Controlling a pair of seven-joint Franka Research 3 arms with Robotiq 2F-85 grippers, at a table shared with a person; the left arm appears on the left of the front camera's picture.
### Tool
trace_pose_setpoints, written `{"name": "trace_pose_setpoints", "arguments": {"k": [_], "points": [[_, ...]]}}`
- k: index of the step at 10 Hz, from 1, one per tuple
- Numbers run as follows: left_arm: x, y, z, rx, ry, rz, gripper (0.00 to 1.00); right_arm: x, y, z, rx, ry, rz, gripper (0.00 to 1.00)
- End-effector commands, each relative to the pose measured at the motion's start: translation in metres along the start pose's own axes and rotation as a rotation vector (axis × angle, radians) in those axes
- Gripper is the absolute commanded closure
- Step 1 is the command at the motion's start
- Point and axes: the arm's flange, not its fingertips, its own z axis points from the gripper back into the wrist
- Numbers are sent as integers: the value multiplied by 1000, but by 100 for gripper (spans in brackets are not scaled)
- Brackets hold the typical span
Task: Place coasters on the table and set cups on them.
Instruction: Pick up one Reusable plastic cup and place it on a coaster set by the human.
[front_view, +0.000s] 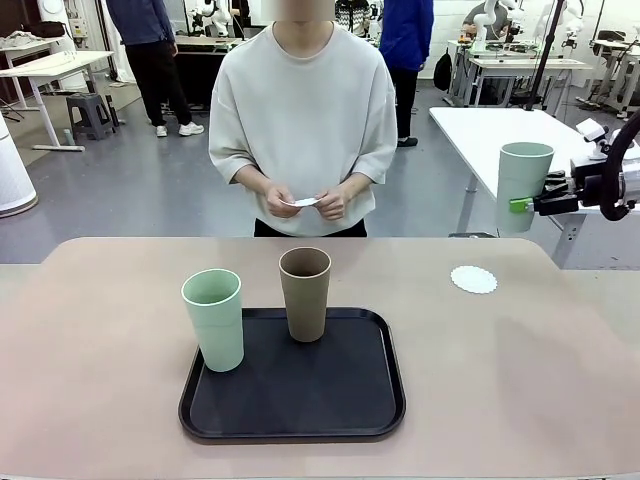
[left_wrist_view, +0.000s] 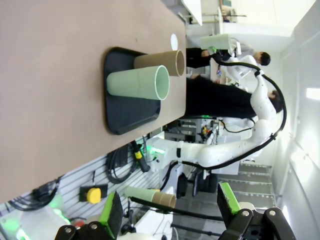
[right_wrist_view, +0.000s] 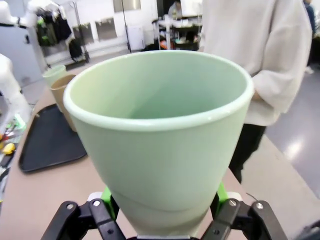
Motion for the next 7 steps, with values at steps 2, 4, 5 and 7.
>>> {"name": "trace_pose_setpoints", "arguments": {"k": [2, 4, 5, 7], "points": [[-1, -1, 0, -12, -6, -1, 0, -8, 7, -6, 10, -89, -1, 18], [-1, -1, 0, -12, -6, -1, 0, -2, 13, -6, -115, -64, 20, 18], [-1, -1, 0, -12, -6, -1, 0, -7, 5, -7, 13, -57, -20, 18], [-1, -1, 0, -12, -6, -1, 0, -7, 5, -7, 13, -57, -20, 18]]}}
